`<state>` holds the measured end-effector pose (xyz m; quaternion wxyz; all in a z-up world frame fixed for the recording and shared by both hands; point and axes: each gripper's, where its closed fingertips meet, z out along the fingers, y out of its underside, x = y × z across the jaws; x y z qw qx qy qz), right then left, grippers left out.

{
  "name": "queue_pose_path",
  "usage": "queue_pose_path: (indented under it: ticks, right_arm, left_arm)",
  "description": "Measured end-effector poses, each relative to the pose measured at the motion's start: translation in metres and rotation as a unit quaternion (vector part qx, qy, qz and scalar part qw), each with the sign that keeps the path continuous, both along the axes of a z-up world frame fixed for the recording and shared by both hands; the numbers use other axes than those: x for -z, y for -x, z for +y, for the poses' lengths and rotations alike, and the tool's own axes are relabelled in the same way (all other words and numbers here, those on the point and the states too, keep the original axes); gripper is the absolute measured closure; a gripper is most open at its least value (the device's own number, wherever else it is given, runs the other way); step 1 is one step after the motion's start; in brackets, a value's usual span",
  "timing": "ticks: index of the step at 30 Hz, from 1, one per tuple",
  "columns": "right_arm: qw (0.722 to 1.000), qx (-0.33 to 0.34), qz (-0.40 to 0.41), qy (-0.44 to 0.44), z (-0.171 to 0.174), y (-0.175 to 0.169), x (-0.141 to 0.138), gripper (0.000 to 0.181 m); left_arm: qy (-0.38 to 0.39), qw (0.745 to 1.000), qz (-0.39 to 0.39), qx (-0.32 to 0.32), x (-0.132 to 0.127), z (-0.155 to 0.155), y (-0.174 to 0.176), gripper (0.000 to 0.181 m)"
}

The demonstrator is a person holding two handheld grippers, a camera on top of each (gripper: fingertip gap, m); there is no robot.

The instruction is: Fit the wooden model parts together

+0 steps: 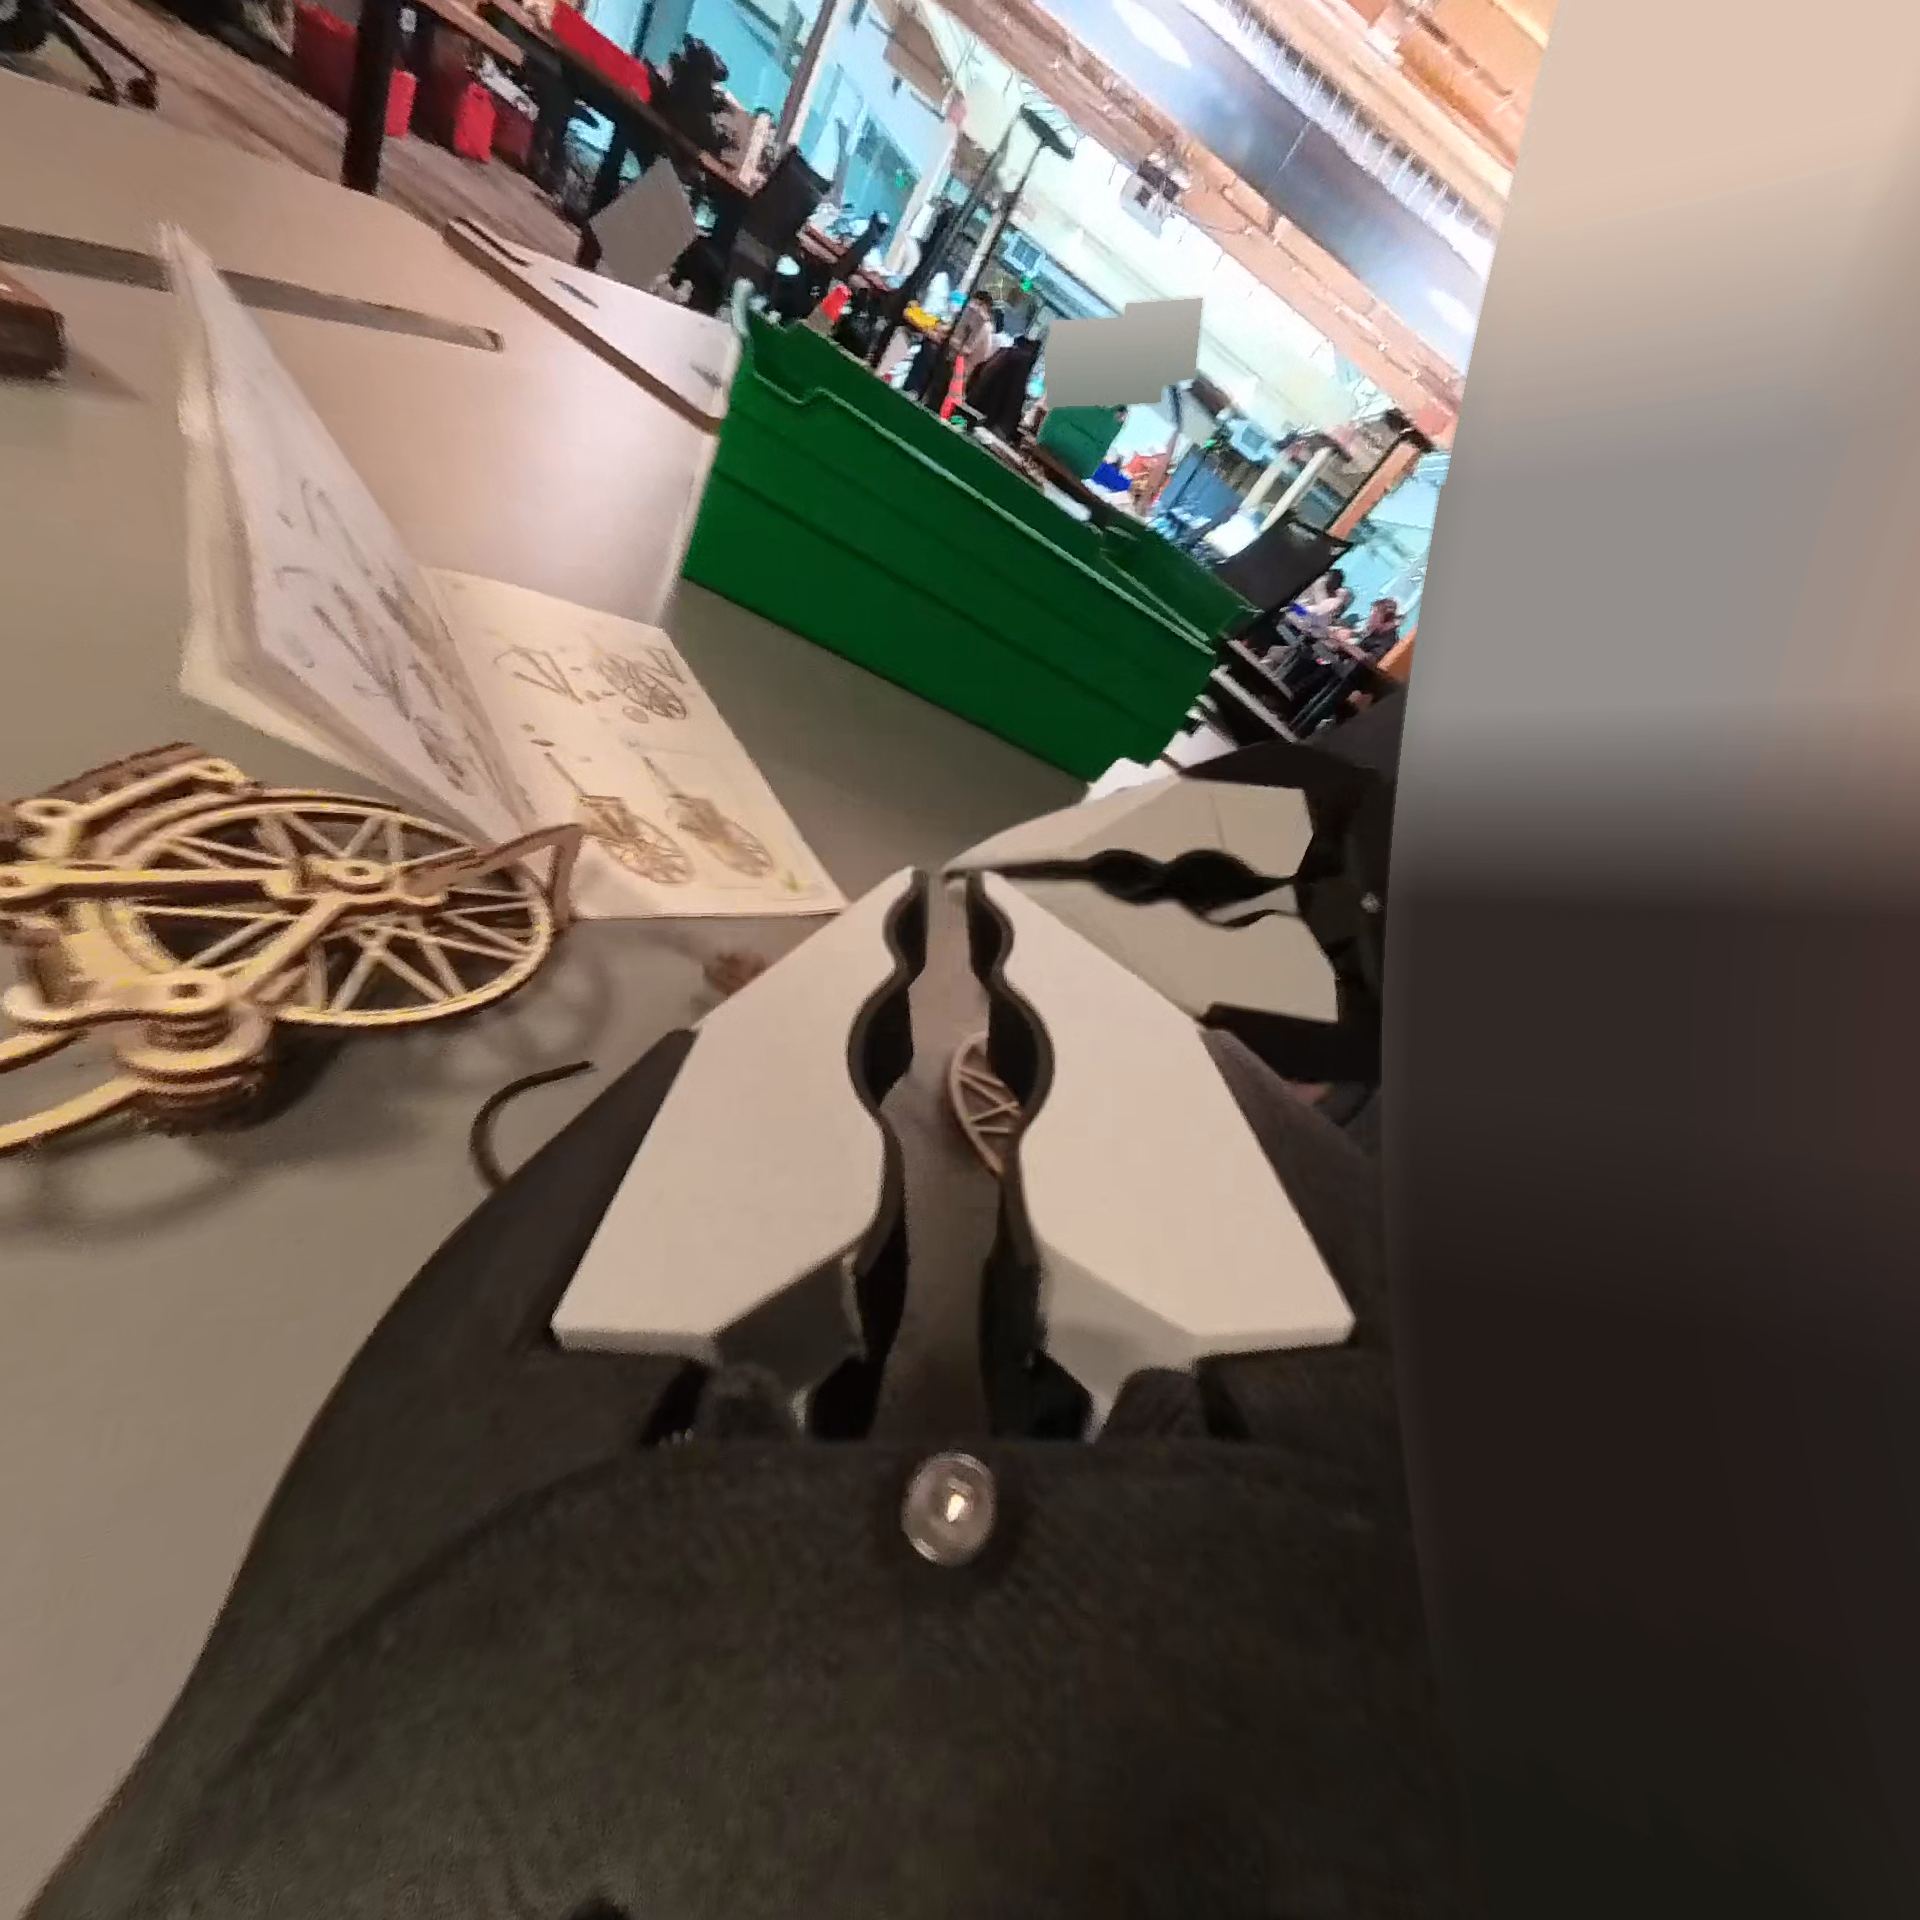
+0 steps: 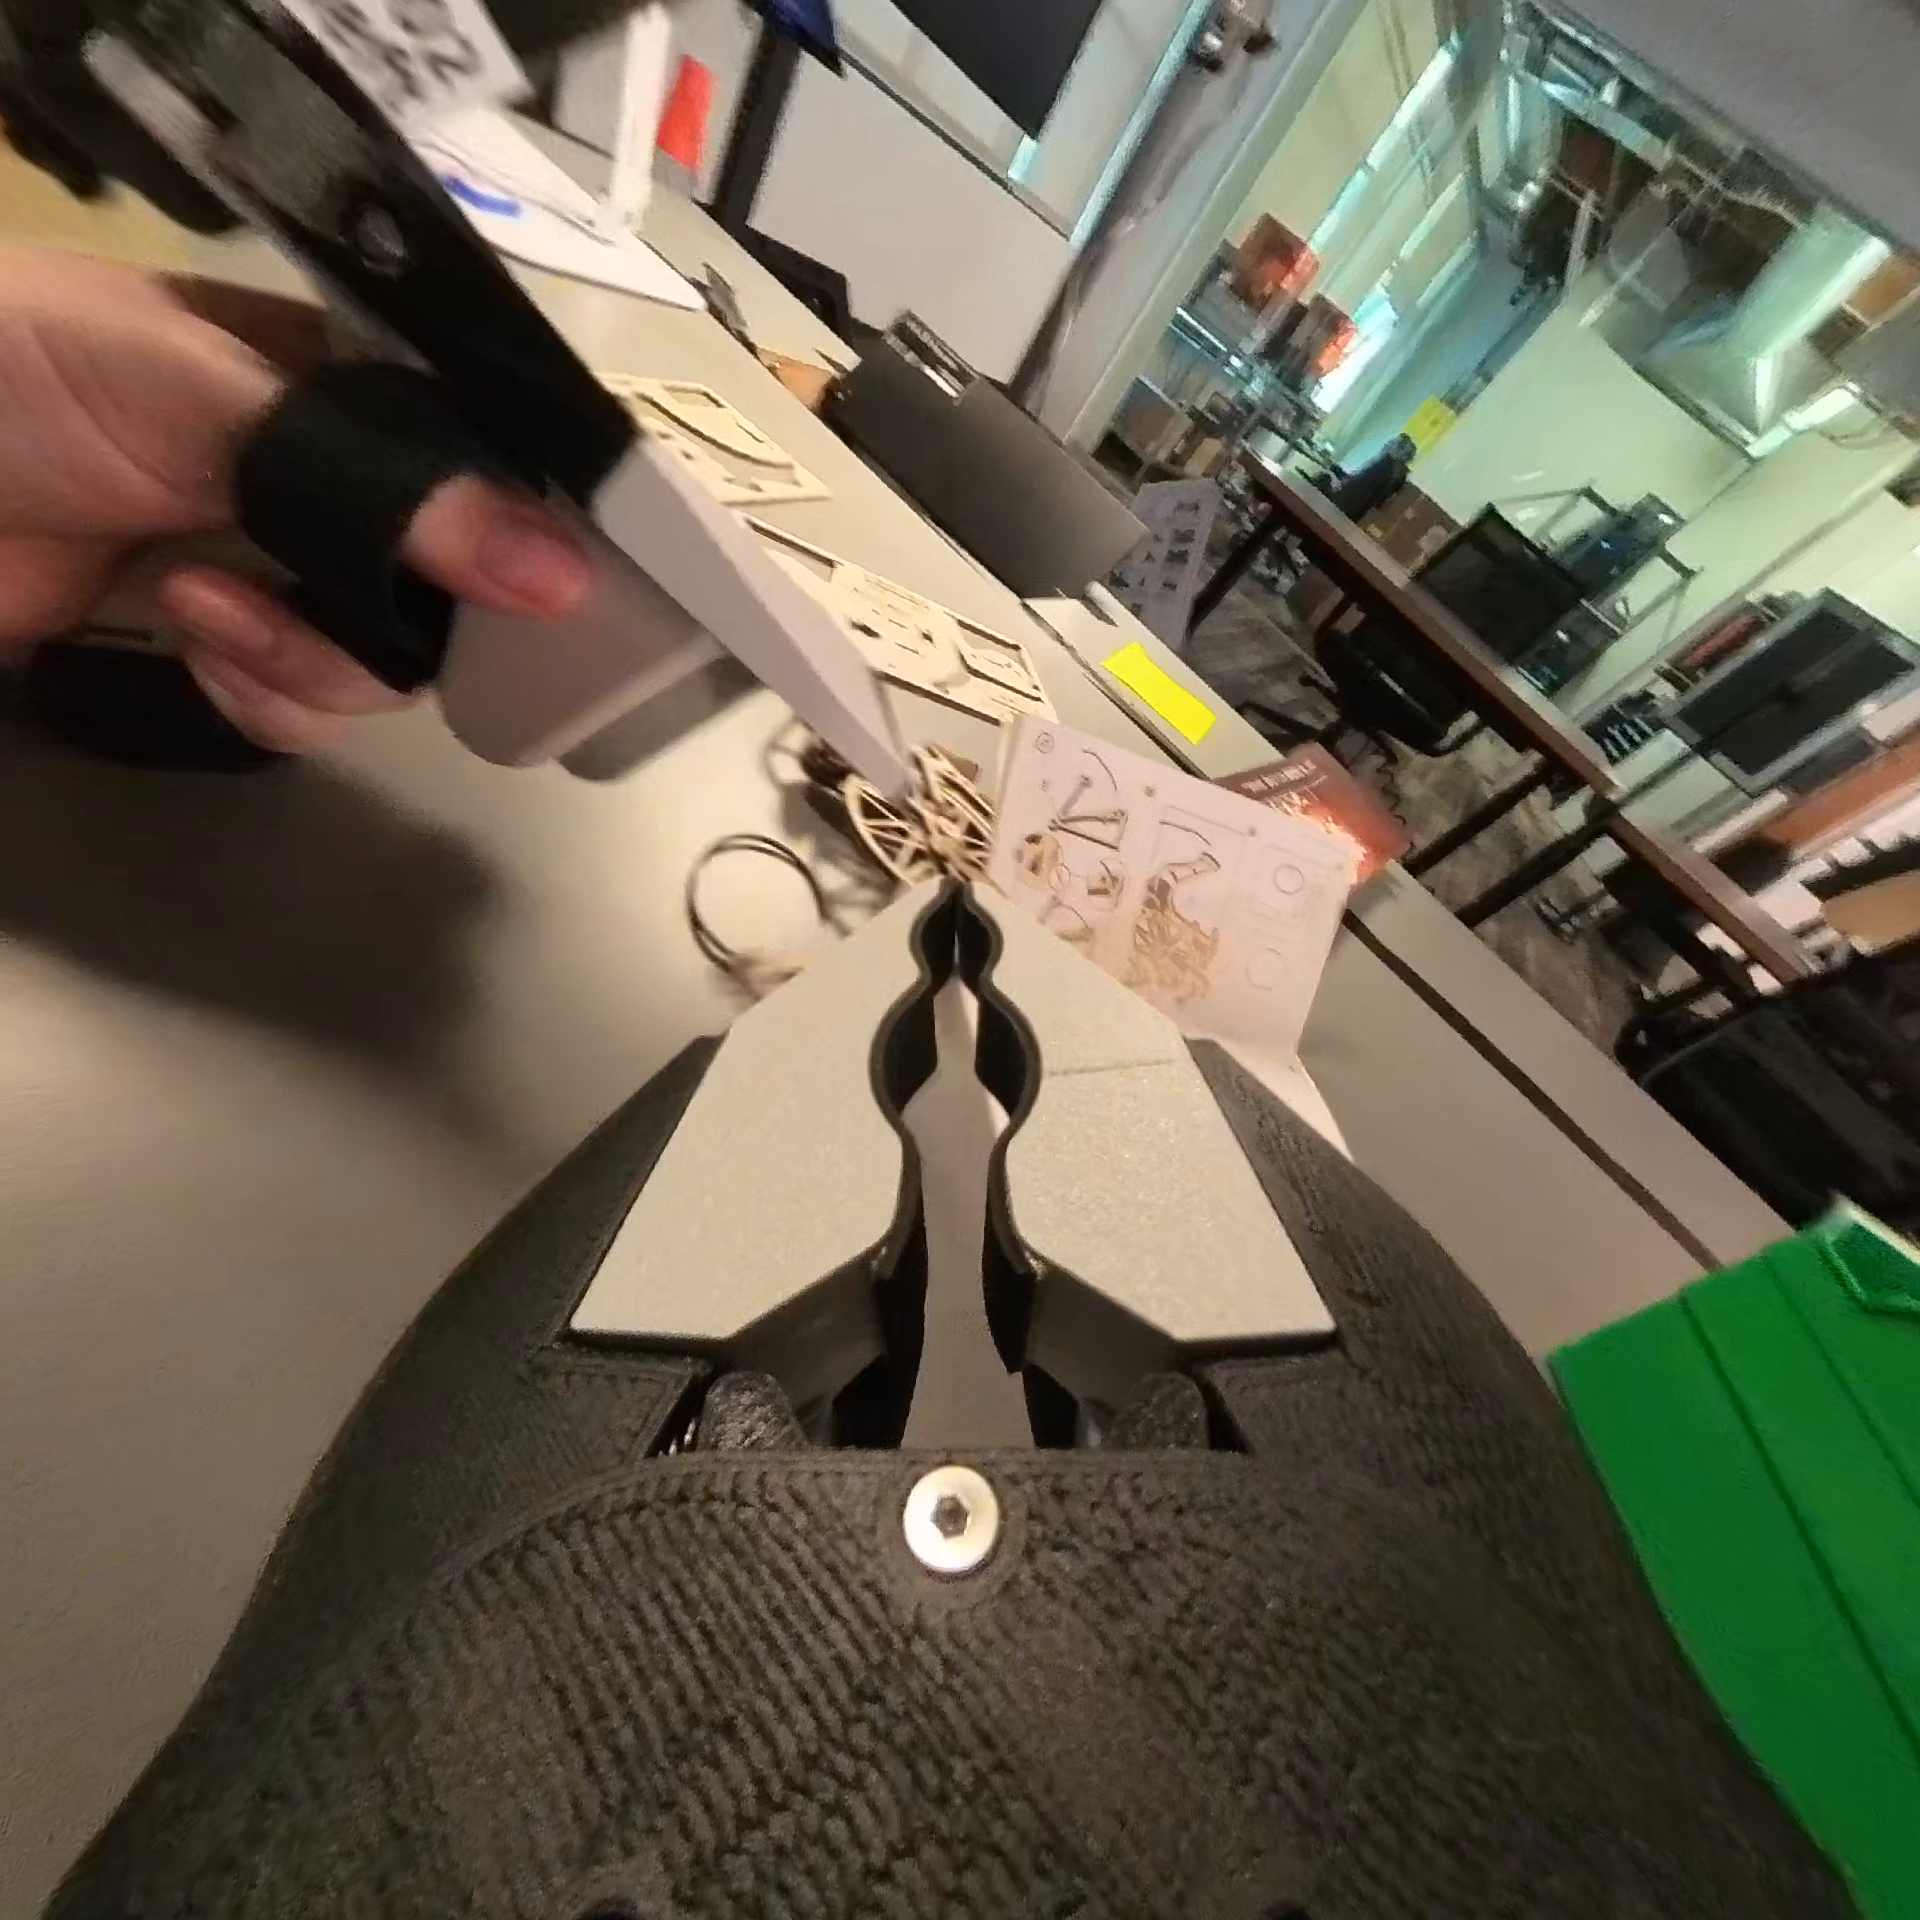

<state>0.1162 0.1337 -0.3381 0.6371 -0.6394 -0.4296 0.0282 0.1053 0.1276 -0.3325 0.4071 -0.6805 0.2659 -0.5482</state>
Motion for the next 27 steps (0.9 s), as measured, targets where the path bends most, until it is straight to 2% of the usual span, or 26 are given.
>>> queue_pose_path:
  ticks: [2, 3, 6, 7, 8, 10, 14, 16, 18, 20, 22, 24, 25, 26, 27]
  right_arm:
    - [1.000, 0.022, 0.014, 0.004, 0.007, -0.016, -0.001, 0.181]
    - [0.999, 0.012, 0.029, 0.014, 0.007, -0.019, -0.002, 0.181]
    - [0.991, -0.096, 0.038, 0.082, -0.010, -0.011, 0.010, 0.178]
    - [0.984, -0.129, 0.038, 0.113, -0.017, -0.007, 0.013, 0.169]
    - [0.974, -0.171, 0.040, 0.142, -0.026, 0.001, 0.014, 0.167]
    - [0.954, -0.211, 0.011, 0.213, -0.036, 0.015, 0.025, 0.167]
    - [0.931, -0.200, -0.155, 0.265, -0.028, 0.026, 0.062, 0.165]
    - [0.921, -0.191, -0.194, 0.280, -0.022, 0.026, 0.069, 0.163]
    - [0.910, -0.195, -0.212, 0.298, -0.021, 0.024, 0.073, 0.177]
    - [0.915, -0.192, -0.217, 0.282, -0.017, 0.023, 0.072, 0.181]
    - [0.938, -0.194, -0.163, 0.235, -0.010, 0.028, 0.055, 0.181]
    - [0.950, -0.229, -0.024, 0.210, -0.012, 0.038, 0.021, 0.181]
    - [0.937, -0.265, 0.059, 0.220, -0.019, 0.042, 0.001, 0.181]
    - [0.908, -0.308, 0.151, 0.239, -0.027, 0.043, -0.023, 0.181]
    - [0.863, -0.351, 0.245, 0.268, -0.033, 0.040, -0.045, 0.181]
  left_arm:
    - [-0.025, 0.999, 0.039, -0.023, 0.005, 0.009, 0.009, 0.175]
    - [-0.042, 0.997, 0.051, -0.033, 0.006, 0.012, 0.013, 0.175]
    - [-0.073, 0.995, 0.052, -0.043, 0.001, 0.014, 0.018, 0.172]
    - [-0.085, 0.994, 0.046, -0.048, -0.002, 0.015, 0.021, 0.172]
    - [-0.094, 0.993, 0.038, -0.057, -0.005, 0.017, 0.023, 0.172]
    - [-0.099, 0.992, 0.014, -0.071, -0.011, 0.020, 0.029, 0.171]
    - [-0.081, 0.994, -0.022, -0.073, -0.016, 0.024, 0.037, 0.171]
    - [-0.072, 0.994, -0.026, -0.075, -0.016, 0.027, 0.041, 0.171]
    - [-0.072, 0.993, -0.030, -0.083, -0.017, 0.031, 0.048, 0.171]
    - [-0.070, 0.993, -0.038, -0.087, -0.018, 0.034, 0.051, 0.170]
    - [-0.071, 0.993, -0.046, -0.080, -0.020, 0.032, 0.051, 0.167]
    - [-0.090, 0.992, -0.055, -0.068, -0.024, 0.028, 0.050, 0.163]
    - [-0.102, 0.991, -0.057, -0.064, -0.027, 0.026, 0.049, 0.161]
    - [-0.117, 0.990, -0.058, -0.056, -0.029, 0.023, 0.048, 0.158]
    - [-0.132, 0.989, -0.060, -0.041, -0.032, 0.017, 0.045, 0.153]
